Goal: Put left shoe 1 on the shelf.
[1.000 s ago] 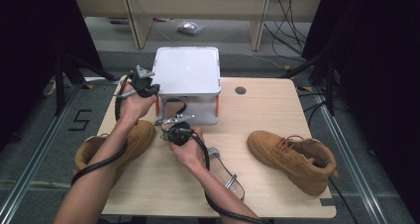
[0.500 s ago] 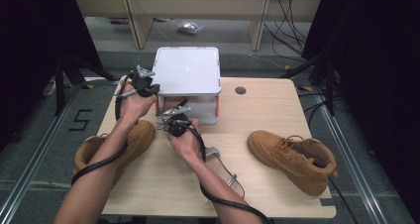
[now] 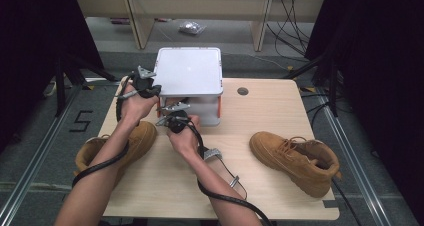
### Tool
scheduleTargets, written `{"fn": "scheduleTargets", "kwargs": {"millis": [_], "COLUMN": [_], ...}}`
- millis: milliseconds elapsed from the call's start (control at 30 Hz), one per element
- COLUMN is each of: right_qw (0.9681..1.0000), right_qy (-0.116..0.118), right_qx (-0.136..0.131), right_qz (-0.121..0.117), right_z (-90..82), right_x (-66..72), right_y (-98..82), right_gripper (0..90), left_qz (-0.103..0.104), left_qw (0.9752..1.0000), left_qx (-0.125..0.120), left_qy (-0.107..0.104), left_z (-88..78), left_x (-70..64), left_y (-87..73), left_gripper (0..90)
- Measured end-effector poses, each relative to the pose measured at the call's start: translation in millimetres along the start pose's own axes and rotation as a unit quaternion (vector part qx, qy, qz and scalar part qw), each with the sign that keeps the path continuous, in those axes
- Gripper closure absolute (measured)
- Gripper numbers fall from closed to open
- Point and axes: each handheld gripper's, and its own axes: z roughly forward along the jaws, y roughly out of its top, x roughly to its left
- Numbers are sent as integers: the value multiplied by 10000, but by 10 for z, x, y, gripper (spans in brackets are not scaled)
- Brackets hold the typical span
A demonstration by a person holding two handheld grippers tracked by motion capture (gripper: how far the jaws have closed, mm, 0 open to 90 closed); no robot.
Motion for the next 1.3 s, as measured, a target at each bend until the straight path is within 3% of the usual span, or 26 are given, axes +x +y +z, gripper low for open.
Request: {"fn": "scheduleTargets", "kwargs": {"millis": [33, 167, 300, 333, 400, 467, 533, 667, 733, 1300], "right_qw": [9999, 10000, 9999, 9996, 9998, 9999, 9996, 9994, 9995, 9988], "right_qy": [-25, -80, -134, -192, -176, -153, -225, -260, -244, -390], "right_qx": [-39, -13, -3, -38, 12, 22, 23, 85, 130, 203], "right_qz": [-93, 5, -51, -190, -108, -35, -192, -190, -119, -203], "right_z": [17, 57, 115, 145, 148, 172, 223, 258, 274, 357], "right_x": [-9, -11, -20, -27, -15, -17, -46, -63, -50, -33], "right_y": [11, 41, 54, 63, 67, 78, 75, 70, 69, 54], "right_gripper": [900, 900, 900, 900, 900, 900, 900, 900, 900, 899], "left_qz": [1, 9, 10, 9, -63, 8, 44, -58, 19, 10], "left_qw": [10000, 10000, 10000, 10000, 9999, 10000, 10000, 10000, 10000, 10000], "left_qx": [4, 4, 2, -2, -81, -50, -20, -68, 0, 10], "left_qy": [-1, 10, 15, 19, 13, 52, 40, 16, 29, 22], "left_z": [0, 2, 2, 1, 14, 9, 5, 14, 3, 3], "left_x": [-1, -5, -6, -7, -21, -23, -20, -23, -12, -10], "left_y": [1, 3, 3, 1, -2, -3, -1, 1, 4, 6], "left_gripper": [900, 900, 900, 900, 900, 900, 900, 900, 900, 900]}}
